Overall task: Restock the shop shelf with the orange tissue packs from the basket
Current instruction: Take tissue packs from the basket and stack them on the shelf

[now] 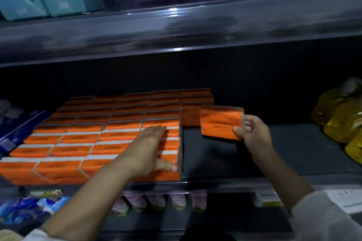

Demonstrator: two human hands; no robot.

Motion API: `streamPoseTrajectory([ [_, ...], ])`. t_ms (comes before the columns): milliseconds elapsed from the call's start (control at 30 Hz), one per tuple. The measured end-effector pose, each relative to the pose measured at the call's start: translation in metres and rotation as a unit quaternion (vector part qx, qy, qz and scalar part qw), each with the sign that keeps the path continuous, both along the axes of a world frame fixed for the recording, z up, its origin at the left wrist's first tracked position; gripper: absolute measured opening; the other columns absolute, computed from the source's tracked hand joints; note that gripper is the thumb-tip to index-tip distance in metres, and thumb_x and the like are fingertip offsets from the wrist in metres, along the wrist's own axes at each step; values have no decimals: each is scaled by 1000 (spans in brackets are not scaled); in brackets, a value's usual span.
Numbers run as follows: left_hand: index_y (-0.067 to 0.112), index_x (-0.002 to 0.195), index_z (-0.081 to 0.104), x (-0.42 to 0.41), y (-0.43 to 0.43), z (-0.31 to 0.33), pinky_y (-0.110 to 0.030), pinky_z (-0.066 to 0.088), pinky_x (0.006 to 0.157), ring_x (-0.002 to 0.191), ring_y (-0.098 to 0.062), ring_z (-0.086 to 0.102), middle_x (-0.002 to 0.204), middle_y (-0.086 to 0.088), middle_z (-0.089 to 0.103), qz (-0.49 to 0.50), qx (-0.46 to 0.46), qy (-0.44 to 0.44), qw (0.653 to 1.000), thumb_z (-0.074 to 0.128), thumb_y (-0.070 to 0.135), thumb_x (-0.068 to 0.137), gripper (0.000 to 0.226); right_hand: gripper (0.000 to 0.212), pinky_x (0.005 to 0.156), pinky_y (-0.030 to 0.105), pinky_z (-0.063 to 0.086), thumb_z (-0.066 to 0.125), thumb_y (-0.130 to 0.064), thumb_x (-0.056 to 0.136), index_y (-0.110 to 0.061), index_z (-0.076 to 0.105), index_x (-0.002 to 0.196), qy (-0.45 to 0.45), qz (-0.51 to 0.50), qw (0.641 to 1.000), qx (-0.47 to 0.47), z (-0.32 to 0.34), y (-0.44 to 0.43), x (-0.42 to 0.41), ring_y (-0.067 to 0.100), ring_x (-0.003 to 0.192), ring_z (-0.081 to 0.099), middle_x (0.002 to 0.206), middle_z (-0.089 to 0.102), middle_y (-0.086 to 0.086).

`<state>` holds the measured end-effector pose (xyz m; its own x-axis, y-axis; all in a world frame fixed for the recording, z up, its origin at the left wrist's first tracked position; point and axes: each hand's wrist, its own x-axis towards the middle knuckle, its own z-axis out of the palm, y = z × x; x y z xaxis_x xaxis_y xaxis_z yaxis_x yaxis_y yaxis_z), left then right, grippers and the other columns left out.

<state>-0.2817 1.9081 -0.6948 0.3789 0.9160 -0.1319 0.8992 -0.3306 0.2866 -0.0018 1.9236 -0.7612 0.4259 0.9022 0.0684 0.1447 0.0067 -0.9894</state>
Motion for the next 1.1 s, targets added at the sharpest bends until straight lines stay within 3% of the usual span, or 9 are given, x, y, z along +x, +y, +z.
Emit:
streamPoseTrajectory([
  [100, 22, 151, 11, -8, -1, -15, -25, 10, 118, 146, -16, 5, 159, 2, 2, -24, 17, 73, 997, 81, 45, 66, 113, 31, 82, 35, 52, 67, 1, 80, -7, 58, 108, -30, 9, 999, -26, -16, 6, -5, 24, 95, 62, 109, 64, 15],
  [233, 25, 151, 11, -12, 2, -26, -23, 8, 117, 146, -12, 5, 159, 6, 1, -28, 55, 54, 997, 78, 36, 73, 103, 36, 84, 33, 49, 68, 0, 80, -1, 59, 115, -80, 9, 996, -32, -23, 26, -22, 21, 93, 60, 109, 63, 16],
  [400, 26, 151, 8, -16, 2, -33, -22, 1, 116, 146, -12, 1, 159, 5, -1, -35, 68, 42, 996, 74, 34, 79, 98, 51, 81, 24, 44, 74, -17, 76, -11, 58, 124, -150, -36, 986, -60, -29, 59, -38, 26, 93, 62, 112, 61, 18],
  [533, 27, 151, 4, -14, 2, -33, -23, -2, 115, 146, -11, -2, 159, 6, -5, -32, 74, 53, 995, 70, 34, 82, 96, 58, 80, 25, 44, 78, -14, 72, -3, 55, 124, -125, -40, 990, -49, -27, 65, -56, 30, 98, 63, 109, 66, 17],
  [733, 26, 151, 4, -14, 1, -33, -23, -2, 114, 146, -12, -2, 160, 5, -3, -32, 79, 52, 995, 69, 33, 83, 95, 43, 75, 21, 41, 78, -16, 71, -1, 64, 110, -124, -67, 988, -57, -24, 66, -61, 29, 96, 64, 106, 68, 17],
  [967, 23, 151, 0, -13, -3, -31, -27, -1, 116, 146, -15, -3, 160, 2, -6, -39, 84, 80, 993, 65, 34, 86, 93, 52, 92, 34, 48, 76, -26, 75, -5, 59, 121, -139, -15, 986, -85, -16, 57, -57, 30, 105, 61, 114, 65, 14],
  [1100, 21, 151, -6, -14, -5, -30, -35, 1, 120, 146, -18, -8, 159, -1, -13, -50, 78, 118, 989, 60, 41, 88, 93, 57, 94, 31, 43, 71, -26, 81, -4, 52, 130, -159, 4, 982, -101, -9, 45, -51, 29, 113, 57, 125, 60, 15],
])
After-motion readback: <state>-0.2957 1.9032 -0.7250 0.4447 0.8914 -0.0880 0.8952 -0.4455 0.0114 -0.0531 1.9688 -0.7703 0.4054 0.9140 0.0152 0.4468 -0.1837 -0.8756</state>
